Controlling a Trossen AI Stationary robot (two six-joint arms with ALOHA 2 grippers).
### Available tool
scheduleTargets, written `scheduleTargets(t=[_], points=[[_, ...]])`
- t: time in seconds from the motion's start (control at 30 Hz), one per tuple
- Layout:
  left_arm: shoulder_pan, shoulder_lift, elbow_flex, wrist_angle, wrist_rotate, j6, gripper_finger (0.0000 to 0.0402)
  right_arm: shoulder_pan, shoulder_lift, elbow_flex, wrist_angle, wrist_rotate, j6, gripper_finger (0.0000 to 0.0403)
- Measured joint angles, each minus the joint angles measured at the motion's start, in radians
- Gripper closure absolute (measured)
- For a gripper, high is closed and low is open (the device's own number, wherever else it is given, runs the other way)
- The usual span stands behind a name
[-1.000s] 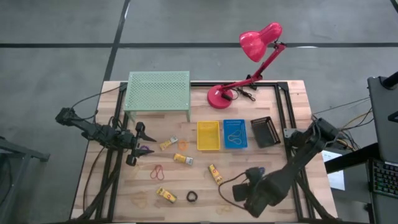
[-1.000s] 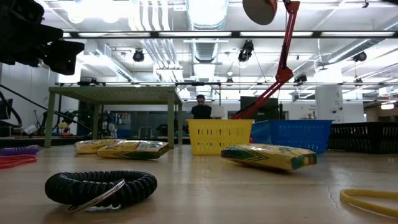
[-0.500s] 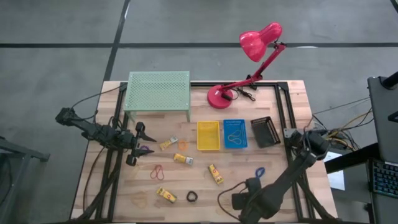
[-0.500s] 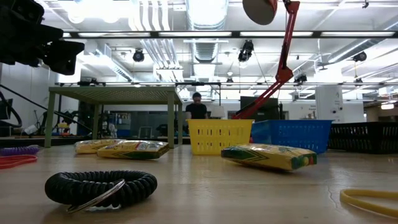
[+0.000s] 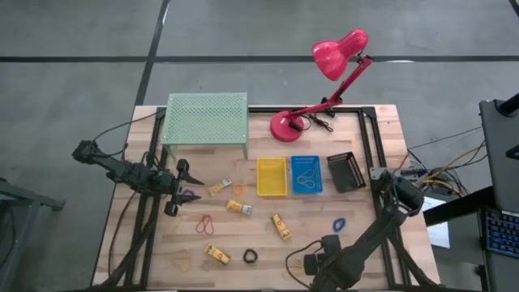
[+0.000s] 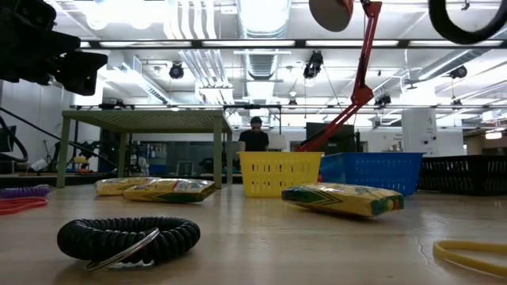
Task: Pick & Place Office Desk Supplies
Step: Put the right red rubber band into the blue basket
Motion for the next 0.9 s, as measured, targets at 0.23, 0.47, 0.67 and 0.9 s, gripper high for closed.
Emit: scheduleTargets(t=[0.23,0.47,0.67,0.9], points=[[0.0,0.0,0.0,0.0,0.0,0.0,0.0183,0.009,0.022,-0.013,0.001,0.002,-0.007,0.0275],[0.0,0.0,0.0,0.0,0.0,0.0,0.0183,0.012,0.021,-0.06,0.045,0.012,-0.009,0.0292],[0.0,0.0,0.0,0.0,0.0,0.0,0.0183,0.012,0.018,-0.075,0.061,0.03,-0.04,0.0302],[0.0,0.0,0.0,0.0,0.0,0.0,0.0183,0.011,0.019,-0.077,0.068,0.027,-0.097,0.0344]])
